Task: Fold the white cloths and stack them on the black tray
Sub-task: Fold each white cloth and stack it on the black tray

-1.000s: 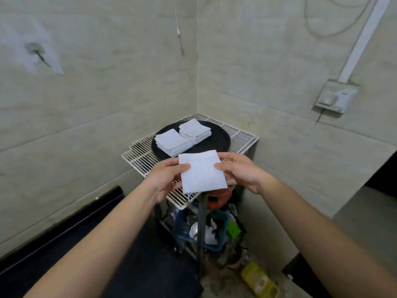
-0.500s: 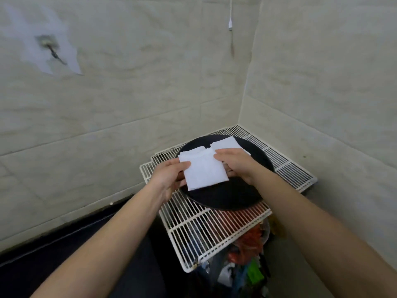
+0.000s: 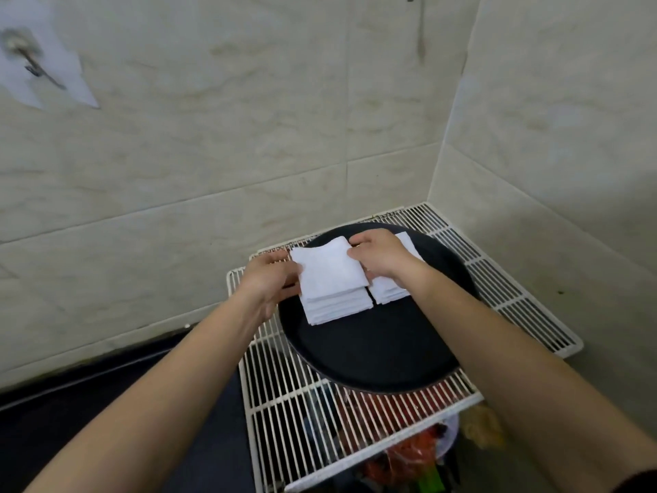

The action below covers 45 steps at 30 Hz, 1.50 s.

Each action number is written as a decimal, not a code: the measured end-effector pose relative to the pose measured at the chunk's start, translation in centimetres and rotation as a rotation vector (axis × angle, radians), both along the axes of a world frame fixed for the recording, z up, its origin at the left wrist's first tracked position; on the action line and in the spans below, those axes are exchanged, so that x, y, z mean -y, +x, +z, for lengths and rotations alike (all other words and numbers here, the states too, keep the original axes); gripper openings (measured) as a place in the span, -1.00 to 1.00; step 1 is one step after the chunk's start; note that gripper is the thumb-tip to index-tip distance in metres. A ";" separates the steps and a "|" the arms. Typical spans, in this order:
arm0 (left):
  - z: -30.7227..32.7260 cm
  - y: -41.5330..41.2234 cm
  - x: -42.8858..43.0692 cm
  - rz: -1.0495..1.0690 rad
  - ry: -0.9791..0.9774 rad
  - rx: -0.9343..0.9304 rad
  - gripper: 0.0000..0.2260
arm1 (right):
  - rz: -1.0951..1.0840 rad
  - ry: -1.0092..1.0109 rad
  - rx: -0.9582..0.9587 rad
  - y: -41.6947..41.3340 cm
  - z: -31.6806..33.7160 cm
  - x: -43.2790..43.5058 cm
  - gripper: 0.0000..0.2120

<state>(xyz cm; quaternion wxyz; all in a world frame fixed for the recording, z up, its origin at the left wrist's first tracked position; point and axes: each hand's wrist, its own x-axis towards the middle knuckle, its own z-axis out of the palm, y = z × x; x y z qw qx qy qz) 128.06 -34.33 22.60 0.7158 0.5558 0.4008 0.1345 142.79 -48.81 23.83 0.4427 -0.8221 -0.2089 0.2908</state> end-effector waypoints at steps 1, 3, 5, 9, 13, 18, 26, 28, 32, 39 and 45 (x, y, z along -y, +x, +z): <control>-0.1 0.1 0.1 0.020 0.009 -0.003 -0.66 | 0.011 -0.022 0.028 0.1 0.0 -0.1 -0.63; -0.1 0.3 0.6 0.047 0.032 -0.024 -0.74 | 0.035 -0.058 0.069 0.3 0.0 -0.2 -0.62; -0.2 0.2 1.2 0.064 0.052 -0.048 -0.77 | 0.074 -0.084 0.090 0.2 0.0 -0.3 -0.65; -0.8 -0.3 1.6 0.098 0.059 -0.079 -0.72 | 0.116 -0.128 0.116 0.0 -0.1 -0.2 -0.66; -0.8 -0.5 1.7 0.104 0.062 -0.074 -0.71 | 0.097 -0.128 0.109 -0.3 0.2 0.3 -0.61; -1.1 -0.8 2.0 0.089 0.058 -0.081 -0.75 | 0.110 -0.130 0.068 -0.3 -0.1 1.0 -0.56; 0.6 -1.8 0.5 0.054 0.203 -0.108 -0.72 | 0.106 -0.138 0.191 -0.6 1.5 1.6 -0.54; 2.2 -3.3 -0.2 0.045 0.434 -0.142 -0.67 | 0.116 -0.144 0.353 -1.0 2.9 1.3 -0.61; 4.1 -9.1 -2.0 0.001 1.187 -0.390 -0.55 | 0.144 -0.038 0.701 -3.7 4.1 -1.4 -0.53; 2.6 -24.8 -4.3 -0.014 1.544 -0.904 -0.40 | 0.500 0.005 0.937 -15.7 -0.2 -9.7 -0.39; 2.3 -43.4 -5.2 0.191 1.432 -1.154 -0.38 | 0.756 0.075 0.982 -31.1 -0.8 -15.9 -0.31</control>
